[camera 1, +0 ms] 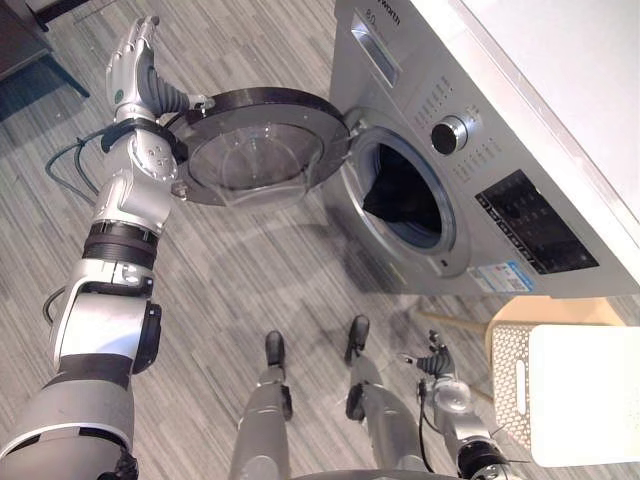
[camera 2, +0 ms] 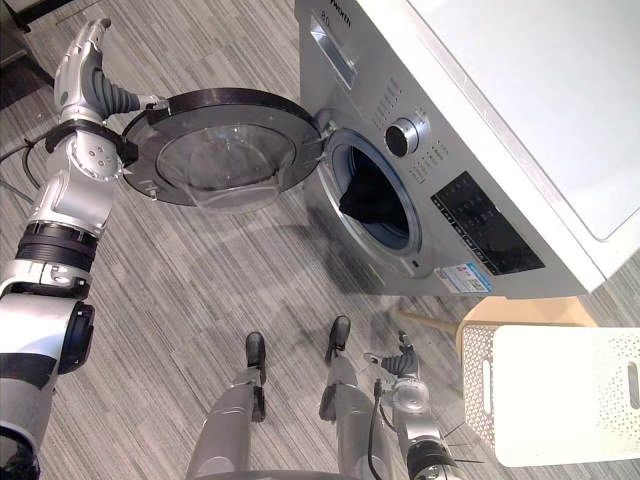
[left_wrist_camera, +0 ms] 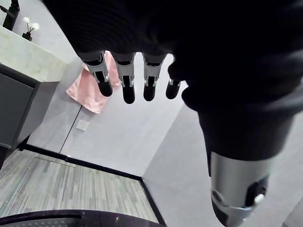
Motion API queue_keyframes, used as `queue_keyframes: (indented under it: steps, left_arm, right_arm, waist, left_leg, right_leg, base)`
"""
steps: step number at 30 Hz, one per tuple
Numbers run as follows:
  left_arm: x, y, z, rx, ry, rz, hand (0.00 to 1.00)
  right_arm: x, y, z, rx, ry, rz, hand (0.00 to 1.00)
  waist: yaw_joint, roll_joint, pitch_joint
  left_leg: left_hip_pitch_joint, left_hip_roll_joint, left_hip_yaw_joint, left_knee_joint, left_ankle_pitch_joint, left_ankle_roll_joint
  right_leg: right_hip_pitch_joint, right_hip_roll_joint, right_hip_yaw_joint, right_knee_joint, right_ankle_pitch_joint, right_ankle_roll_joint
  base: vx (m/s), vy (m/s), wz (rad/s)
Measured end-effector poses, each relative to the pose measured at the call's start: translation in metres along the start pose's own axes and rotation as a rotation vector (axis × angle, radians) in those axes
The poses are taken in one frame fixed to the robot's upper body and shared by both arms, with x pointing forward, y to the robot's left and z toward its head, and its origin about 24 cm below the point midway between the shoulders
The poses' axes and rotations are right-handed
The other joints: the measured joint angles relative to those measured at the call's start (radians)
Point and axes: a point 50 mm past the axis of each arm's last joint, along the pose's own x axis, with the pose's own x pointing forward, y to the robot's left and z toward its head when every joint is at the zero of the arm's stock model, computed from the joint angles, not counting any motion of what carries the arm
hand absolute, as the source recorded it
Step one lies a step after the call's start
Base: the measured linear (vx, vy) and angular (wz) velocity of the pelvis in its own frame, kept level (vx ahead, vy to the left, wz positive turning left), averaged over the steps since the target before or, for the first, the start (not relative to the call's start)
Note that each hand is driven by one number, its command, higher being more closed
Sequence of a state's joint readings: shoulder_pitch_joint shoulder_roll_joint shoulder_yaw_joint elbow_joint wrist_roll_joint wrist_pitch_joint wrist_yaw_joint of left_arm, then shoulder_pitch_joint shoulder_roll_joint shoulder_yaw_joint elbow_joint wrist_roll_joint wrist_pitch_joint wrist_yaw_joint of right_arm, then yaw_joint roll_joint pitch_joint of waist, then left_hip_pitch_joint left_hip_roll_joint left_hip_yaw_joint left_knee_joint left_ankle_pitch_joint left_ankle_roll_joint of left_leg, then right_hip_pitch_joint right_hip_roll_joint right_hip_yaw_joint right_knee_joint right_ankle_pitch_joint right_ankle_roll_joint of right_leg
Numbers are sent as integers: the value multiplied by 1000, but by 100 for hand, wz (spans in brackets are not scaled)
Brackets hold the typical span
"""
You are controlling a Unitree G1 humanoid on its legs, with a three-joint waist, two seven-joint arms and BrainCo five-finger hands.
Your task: Pick up the laundry basket with both hands and put the clothes into the washing machine.
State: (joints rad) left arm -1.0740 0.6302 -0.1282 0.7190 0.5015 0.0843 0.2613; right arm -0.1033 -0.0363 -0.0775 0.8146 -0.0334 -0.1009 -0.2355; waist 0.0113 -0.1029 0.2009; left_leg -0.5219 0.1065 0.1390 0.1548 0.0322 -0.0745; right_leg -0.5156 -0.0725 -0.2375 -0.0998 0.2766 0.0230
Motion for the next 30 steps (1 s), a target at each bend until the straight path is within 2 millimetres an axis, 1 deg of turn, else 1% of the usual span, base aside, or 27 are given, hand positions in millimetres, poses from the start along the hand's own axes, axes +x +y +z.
queue_keyframes:
  steps: [5,7,12,13,15,19,20,21,24,27,28,29,30]
  left_arm:
    - [6,6,9,-6,-17,-1,0]
    - [5,1,12,9,-31,-33,0]
    - [3,-13,7,8,11,-88,0]
    - [3,-15,4,11,22,-104,0]
    - [4,-16,2,14,39,-116,0]
    - [7,-18,5,3,55,-129,0]
    - [8,-18,7,1,55,-131,0]
    - [10,-16,9,-1,52,-133,0]
    - [10,-22,14,8,44,-156,0]
    - [8,-27,9,12,66,-177,0]
    - [8,-28,8,14,69,-187,0]
    - [8,-28,8,15,68,-195,0]
    - [7,-30,9,23,65,-208,0]
  right_arm:
    - [2,1,8,9,-25,4,0]
    - [3,3,11,5,-35,12,0]
    - [5,7,17,22,-47,24,0]
    - [6,8,20,28,-54,27,0]
    - [7,12,26,37,-67,35,0]
    - [9,15,33,42,-84,41,0]
    - [10,16,37,43,-94,44,0]
    - [11,18,43,42,-109,51,0]
    - [12,22,49,38,-127,65,0]
    - [14,24,55,37,-142,71,0]
    - [15,24,57,35,-142,71,0]
    - [15,24,58,35,-144,71,0]
    - [16,24,61,35,-147,72,0]
  waist:
    - [0,-5,-3]
    - [-2,-9,-6]
    - [-12,-12,-8]
    - [-17,-17,-11]
    - [-23,-28,-18]
    - [-25,-33,-21]
    - [-25,-33,-21]
    - [-21,-33,-21]
    - [-25,-33,-22]
    - [-25,-34,-21]
    - [-25,-35,-21]
    - [-23,-36,-21]
    - [-23,-36,-21]
  left_leg:
    - [-18,1,3,0,3,3]
    - [-32,2,7,-3,7,-3]
    - [-40,4,13,1,10,0]
    - [-41,4,15,1,10,0]
    - [-46,5,16,2,10,0]
    - [-60,9,15,19,8,2]
    - [-64,12,15,24,6,2]
    - [-68,20,15,24,6,2]
    - [-76,22,15,33,3,5]
    - [-84,30,20,46,-1,7]
    - [-95,34,26,57,-3,6]
    - [-100,35,28,59,-3,5]
    - [-110,40,31,59,-1,4]
  right_leg:
    - [-20,0,5,0,-5,7]
    - [-37,0,5,0,-6,7]
    - [-41,1,0,0,-2,2]
    - [-44,1,0,0,0,0]
    - [-49,1,3,0,1,-1]
    - [-51,3,-1,0,5,-5]
    - [-54,6,2,0,15,-1]
    - [-64,12,13,0,36,21]
    - [-66,13,24,0,39,23]
    - [-70,19,36,0,37,25]
    - [-73,20,38,0,8,55]
    - [-78,20,40,0,-9,65]
    - [-89,22,28,0,-21,53]
  base:
    - [-45,15,0]
    - [-51,10,-1]
    - [-23,9,0]
    - [0,0,0]
    - [-9,20,-2]
    - [-13,40,2]
    - [-21,43,-12]
    - [-22,50,-13]
    - [-30,63,-4]
    - [-38,29,-5]
    - [-49,4,-4]
    - [-60,-16,-4]
    - [-63,-28,-6]
